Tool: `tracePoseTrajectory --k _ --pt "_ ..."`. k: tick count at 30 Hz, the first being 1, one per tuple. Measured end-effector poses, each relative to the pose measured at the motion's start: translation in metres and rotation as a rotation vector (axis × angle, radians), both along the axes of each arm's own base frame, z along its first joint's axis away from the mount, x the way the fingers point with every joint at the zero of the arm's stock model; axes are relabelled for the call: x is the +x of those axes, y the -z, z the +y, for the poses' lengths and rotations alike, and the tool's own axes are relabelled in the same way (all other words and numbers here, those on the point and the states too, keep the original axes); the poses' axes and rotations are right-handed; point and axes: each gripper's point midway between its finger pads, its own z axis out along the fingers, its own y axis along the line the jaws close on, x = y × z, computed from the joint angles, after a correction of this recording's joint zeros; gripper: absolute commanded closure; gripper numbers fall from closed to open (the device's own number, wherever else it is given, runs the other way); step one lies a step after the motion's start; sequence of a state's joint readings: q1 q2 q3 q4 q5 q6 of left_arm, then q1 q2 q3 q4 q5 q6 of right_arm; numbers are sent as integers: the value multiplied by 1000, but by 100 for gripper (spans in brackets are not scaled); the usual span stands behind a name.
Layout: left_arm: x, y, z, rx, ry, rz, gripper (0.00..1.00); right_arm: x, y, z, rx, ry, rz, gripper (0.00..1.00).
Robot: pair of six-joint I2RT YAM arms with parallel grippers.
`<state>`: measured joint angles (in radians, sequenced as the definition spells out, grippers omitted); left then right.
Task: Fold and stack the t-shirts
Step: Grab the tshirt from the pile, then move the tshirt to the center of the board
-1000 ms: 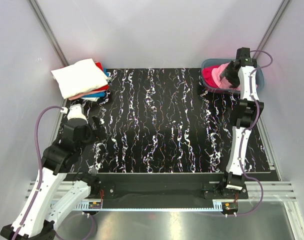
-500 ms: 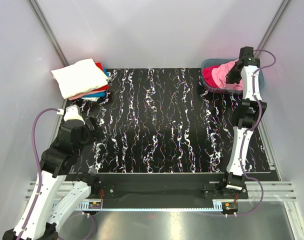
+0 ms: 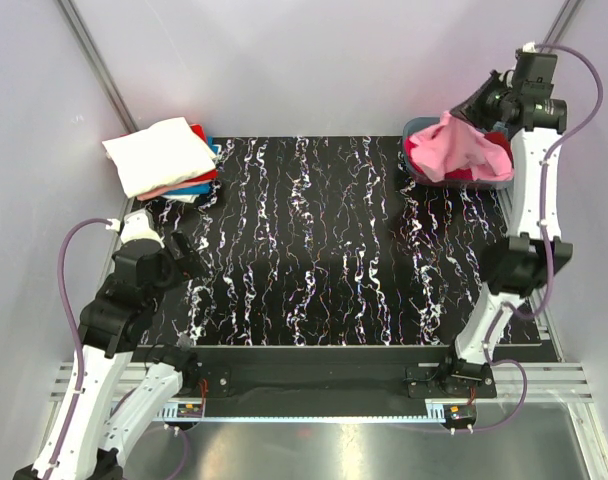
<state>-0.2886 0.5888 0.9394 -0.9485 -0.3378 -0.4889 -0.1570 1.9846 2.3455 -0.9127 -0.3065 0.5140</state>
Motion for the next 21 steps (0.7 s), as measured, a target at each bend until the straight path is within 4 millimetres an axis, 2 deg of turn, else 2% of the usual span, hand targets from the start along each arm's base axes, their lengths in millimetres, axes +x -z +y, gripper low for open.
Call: tracePoseTrajectory --k 4,7,8,9,10,11,13,15,16,17,19,21 --pt "0 0 0 1 1 0 1 -51 -64 74 75 -214 -157 100" --pt "0 0 0 1 1 0 1 -100 -86 123 161 -367 -226 100" --pt "0 0 0 1 1 0 1 -116 -87 135 197 -413 -235 90" --pt "0 0 0 1 1 0 1 -125 -84 143 218 -444 -244 71" --pt "0 0 0 1 1 0 1 -135 -74 153 240 -474 -222 24" --pt "0 0 0 1 0 1 1 -140 -57 161 252 -500 -175 19" --pt "0 0 0 1 -1 1 1 -142 -25 176 239 -539 -86 16" --pt "0 1 0 2 -2 4 1 -135 27 183 208 -533 50 9" --pt "1 1 0 3 -2 5 1 -134 59 180 188 -505 135 6" --pt "1 1 0 3 -1 7 1 -137 83 174 170 -476 197 0" --pt "2 3 -2 3 10 14 1 -156 133 157 124 -402 355 0" --pt "4 4 -9 -7 50 21 1 -171 152 142 77 -346 418 0"
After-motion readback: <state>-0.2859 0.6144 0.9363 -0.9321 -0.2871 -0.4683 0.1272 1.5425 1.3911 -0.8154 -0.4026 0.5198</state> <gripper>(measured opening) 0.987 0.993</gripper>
